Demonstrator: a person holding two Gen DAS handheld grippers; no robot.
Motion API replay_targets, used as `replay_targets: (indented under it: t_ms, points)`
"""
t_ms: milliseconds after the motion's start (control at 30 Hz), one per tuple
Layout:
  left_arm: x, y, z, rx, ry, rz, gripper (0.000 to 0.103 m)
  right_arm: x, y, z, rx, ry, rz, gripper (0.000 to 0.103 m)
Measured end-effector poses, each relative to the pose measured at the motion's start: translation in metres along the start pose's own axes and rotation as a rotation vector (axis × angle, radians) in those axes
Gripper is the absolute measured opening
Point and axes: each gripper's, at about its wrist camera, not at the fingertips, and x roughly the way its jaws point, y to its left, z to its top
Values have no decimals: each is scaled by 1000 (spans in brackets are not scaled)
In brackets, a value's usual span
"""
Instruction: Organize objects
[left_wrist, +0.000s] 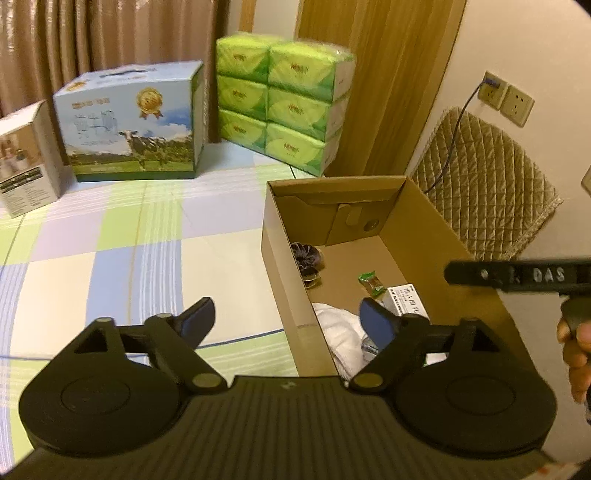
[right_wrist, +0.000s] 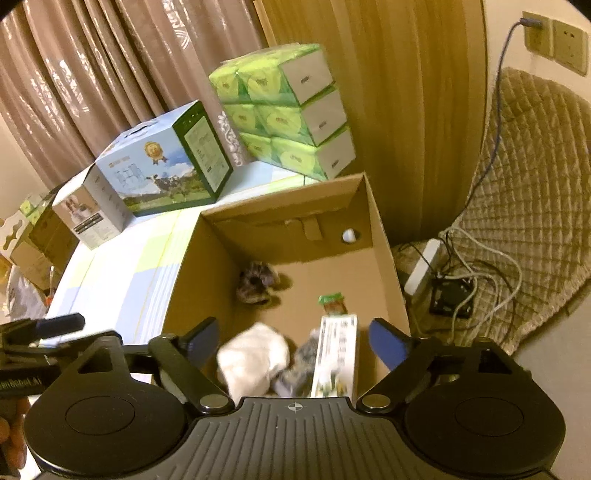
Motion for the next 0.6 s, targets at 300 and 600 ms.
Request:
replay_targets:
  t_ms: [300,600]
  points:
    - [-60,-14,-30,10,-44,-10,102,-54,10,-42,-16,14,-43,101]
    - [-114,-19,-72,-25,-59,-1,102,-107,29,-81,-31,-16,-78,101]
